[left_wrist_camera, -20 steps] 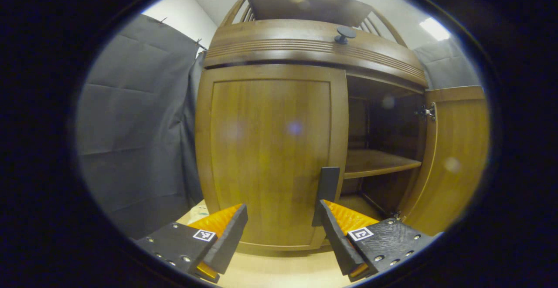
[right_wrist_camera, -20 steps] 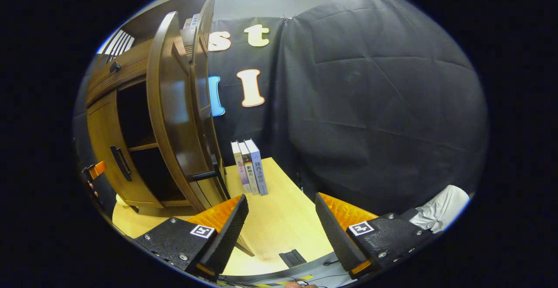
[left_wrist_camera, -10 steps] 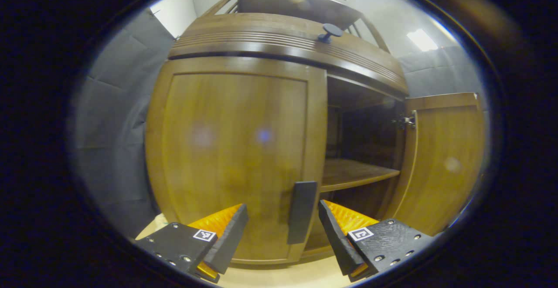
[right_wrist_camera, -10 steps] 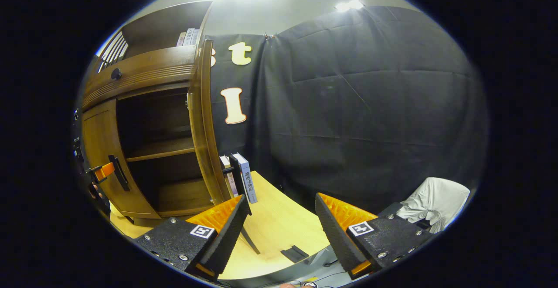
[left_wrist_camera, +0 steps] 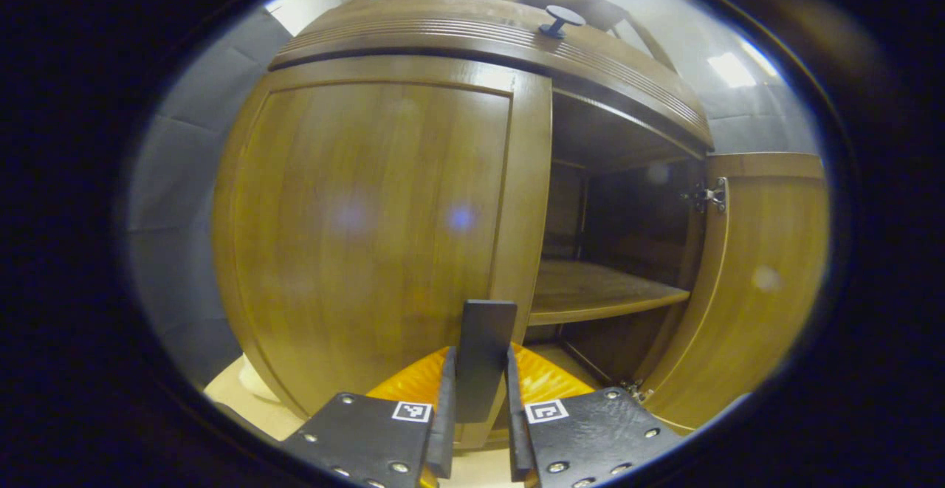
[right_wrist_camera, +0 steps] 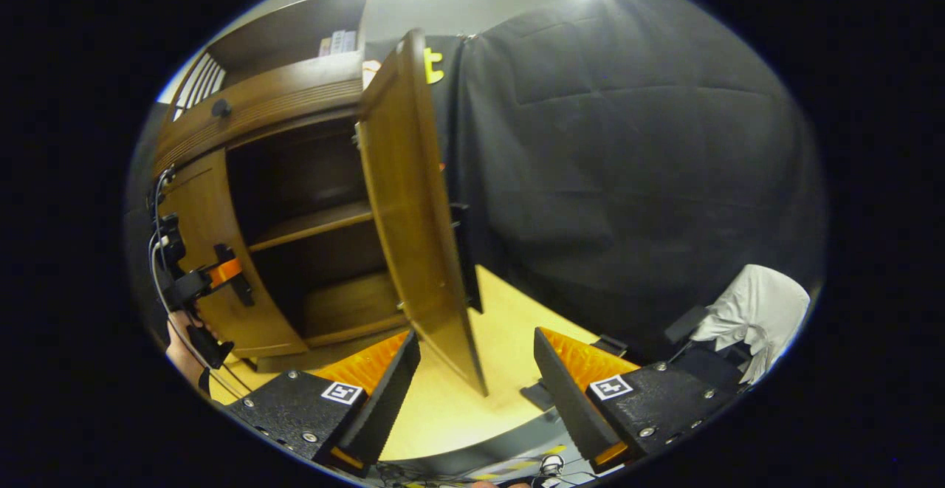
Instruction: Open the right door of the double-door shoe cabinet with the right hand, and open the left door with the left hand.
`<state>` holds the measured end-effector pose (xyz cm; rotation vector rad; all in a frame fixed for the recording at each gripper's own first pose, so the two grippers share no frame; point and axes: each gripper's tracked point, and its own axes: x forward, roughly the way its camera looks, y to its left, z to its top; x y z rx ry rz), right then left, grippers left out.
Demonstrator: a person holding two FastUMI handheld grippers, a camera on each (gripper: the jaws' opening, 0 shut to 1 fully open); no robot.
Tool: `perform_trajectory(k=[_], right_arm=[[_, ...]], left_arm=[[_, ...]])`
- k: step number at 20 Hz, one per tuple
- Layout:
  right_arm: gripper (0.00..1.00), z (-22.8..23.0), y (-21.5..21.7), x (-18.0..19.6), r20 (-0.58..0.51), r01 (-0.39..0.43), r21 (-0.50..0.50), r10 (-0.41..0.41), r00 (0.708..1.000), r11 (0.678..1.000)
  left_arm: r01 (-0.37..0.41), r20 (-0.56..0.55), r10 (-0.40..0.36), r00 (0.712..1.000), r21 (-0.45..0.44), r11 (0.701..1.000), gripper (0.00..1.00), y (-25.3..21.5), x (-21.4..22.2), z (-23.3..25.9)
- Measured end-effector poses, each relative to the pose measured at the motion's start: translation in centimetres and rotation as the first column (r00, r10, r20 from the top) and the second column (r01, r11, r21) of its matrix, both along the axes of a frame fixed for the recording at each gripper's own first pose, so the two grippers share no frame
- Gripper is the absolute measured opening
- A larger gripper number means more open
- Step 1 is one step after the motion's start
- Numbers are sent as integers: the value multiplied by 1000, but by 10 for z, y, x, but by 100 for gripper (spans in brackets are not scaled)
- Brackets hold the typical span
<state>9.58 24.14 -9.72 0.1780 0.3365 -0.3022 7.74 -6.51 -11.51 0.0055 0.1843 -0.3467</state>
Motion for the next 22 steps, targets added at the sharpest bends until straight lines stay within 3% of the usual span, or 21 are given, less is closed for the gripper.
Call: perform_trajectory(k=[2,5,6,10,11,12,13,14,19,21,22], right_arm=[[92,2,24,14,-15,-95,-17,95,995,995],[95,8,55,29,-23,-203,-68,202,979,977],[92,9,63,31,-31,-224,-75,223,974,972],[96,3,73,38,-97,-239,-86,230,968,967],[96,1,76,40,-114,-243,-91,232,966,966],[96,2,79,41,-125,-250,-100,237,963,963],[96,4,82,43,-128,-262,-111,248,960,959],[96,7,86,46,-125,-276,-120,261,957,954],[92,9,102,59,-79,-324,-90,317,945,942],[92,8,103,60,-59,-340,-79,336,940,937],[92,9,103,60,-47,-346,-79,343,938,935]], left_arm=[[-11,26,10,1000,44,999,19,-1,0,-2],[-20,22,20,1000,8,1000,23,1,-3,-2],[-22,25,22,999,4,1000,25,0,-5,0],[-15,43,15,999,-3,1000,27,4,-8,4],[-4,39,4,999,-10,1000,20,4,-8,4],[7,34,-6,999,-16,1000,20,4,-9,5],[16,30,-16,999,-20,1000,27,7,-9,10],[25,31,-24,999,-19,1000,14,8,-9,15],[15,34,-15,999,6,1000,27,8,-9,24],[0,37,0,999,10,1000,27,4,-8,14],[-8,37,8,999,11,1000,14,2,-6,11]])
